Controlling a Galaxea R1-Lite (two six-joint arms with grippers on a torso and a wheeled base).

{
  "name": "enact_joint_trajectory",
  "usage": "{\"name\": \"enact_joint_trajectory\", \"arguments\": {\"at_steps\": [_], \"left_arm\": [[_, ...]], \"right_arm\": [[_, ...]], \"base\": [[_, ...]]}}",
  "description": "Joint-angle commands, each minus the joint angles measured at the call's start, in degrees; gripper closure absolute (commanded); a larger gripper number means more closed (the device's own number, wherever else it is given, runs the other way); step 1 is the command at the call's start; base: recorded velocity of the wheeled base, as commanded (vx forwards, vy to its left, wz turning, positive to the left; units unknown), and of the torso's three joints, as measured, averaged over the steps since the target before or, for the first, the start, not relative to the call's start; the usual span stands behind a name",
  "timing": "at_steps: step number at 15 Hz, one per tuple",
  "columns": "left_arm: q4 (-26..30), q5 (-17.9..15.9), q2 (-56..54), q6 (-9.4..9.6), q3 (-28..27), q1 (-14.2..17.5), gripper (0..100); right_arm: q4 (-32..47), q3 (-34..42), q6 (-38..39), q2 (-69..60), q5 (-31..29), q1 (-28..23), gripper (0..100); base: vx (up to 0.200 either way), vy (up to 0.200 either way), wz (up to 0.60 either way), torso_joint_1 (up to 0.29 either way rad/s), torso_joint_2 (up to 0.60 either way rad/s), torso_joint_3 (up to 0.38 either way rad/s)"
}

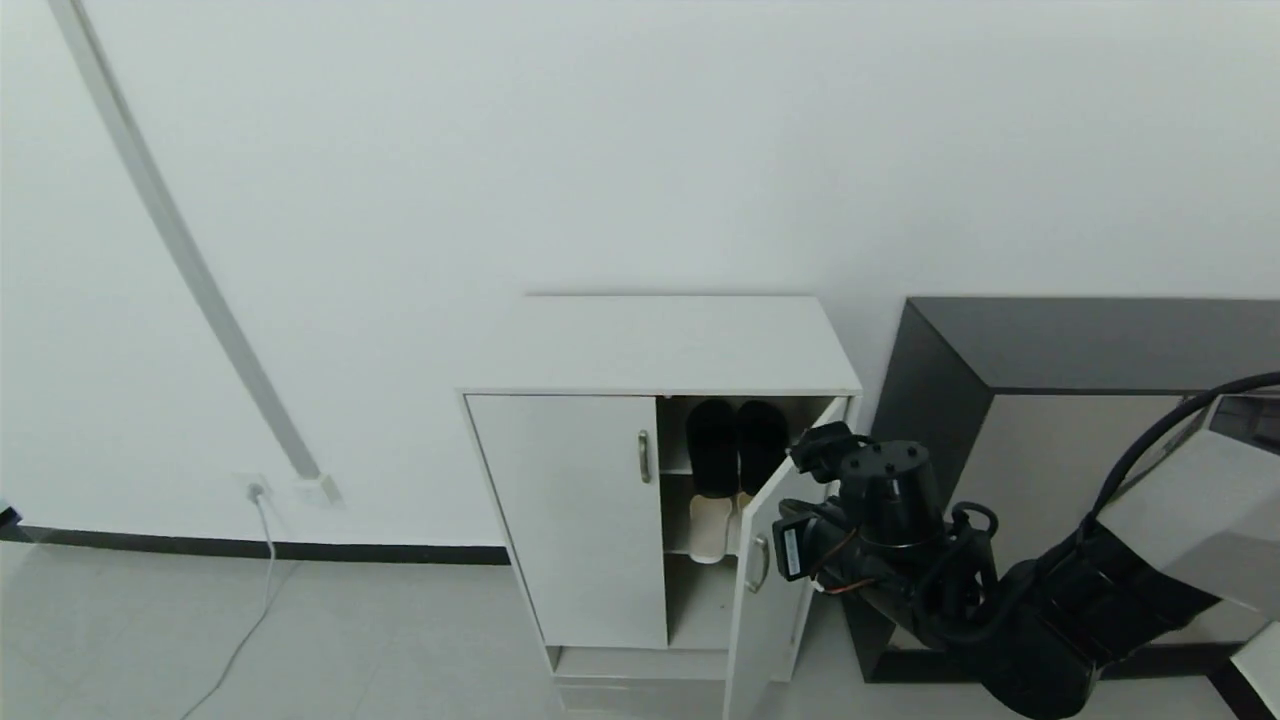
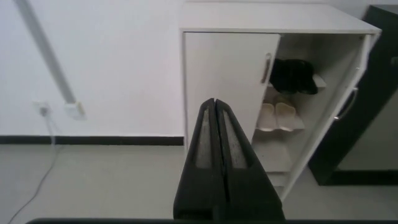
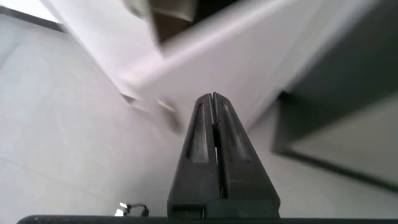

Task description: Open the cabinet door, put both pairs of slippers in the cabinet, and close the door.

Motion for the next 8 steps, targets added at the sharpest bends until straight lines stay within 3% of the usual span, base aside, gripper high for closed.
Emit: {"name": "enact_joint_trajectory", "arguments": {"at_steps": [1,8], "left_arm": [[0.0,0.01,-0.01,-0.02,0.0,0.01,100],[0.0,0.01,-0.01,-0.02,0.0,0.01,100]], "right_arm": [[-0.66,0.23,-0.08,0.56,-0.05,-0.13,100],[-0.49,2.69,-2.98,-0.5,0.04,-1.01,100]], "base": [[0.0,0.0,0.0,0.0,0.0,0.0],[0.0,0.0,0.0,0.0,0.0,0.0]]}}
